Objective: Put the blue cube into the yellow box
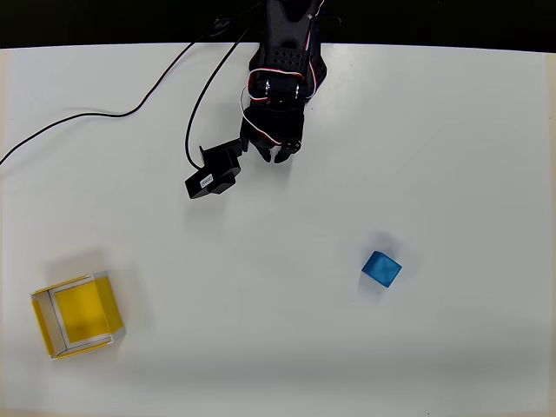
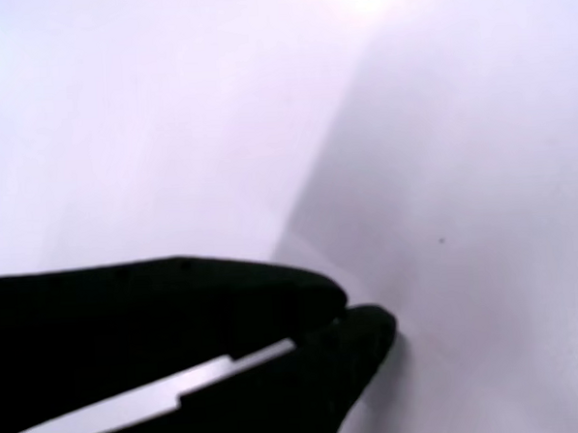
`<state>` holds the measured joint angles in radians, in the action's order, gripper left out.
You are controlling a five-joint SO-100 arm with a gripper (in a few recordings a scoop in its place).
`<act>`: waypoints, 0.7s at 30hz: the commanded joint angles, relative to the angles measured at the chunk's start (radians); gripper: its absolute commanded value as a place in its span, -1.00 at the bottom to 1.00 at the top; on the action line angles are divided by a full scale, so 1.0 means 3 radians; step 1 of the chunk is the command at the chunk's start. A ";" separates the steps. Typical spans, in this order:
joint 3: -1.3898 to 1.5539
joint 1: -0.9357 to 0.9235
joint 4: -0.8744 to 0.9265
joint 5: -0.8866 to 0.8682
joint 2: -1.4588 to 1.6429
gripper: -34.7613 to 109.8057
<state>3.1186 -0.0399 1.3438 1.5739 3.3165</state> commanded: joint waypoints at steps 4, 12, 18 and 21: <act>0.0031 -0.0041 -0.0399 0.0337 -0.0240 -0.39; -0.0813 -0.0010 -0.2357 0.0327 -0.1754 -0.03; -0.1355 0.0174 -0.3886 0.0205 -0.2894 0.09; -0.1411 0.0291 -0.4893 0.0169 -0.3400 0.08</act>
<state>2.8164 0.0138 0.2163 1.6199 2.3945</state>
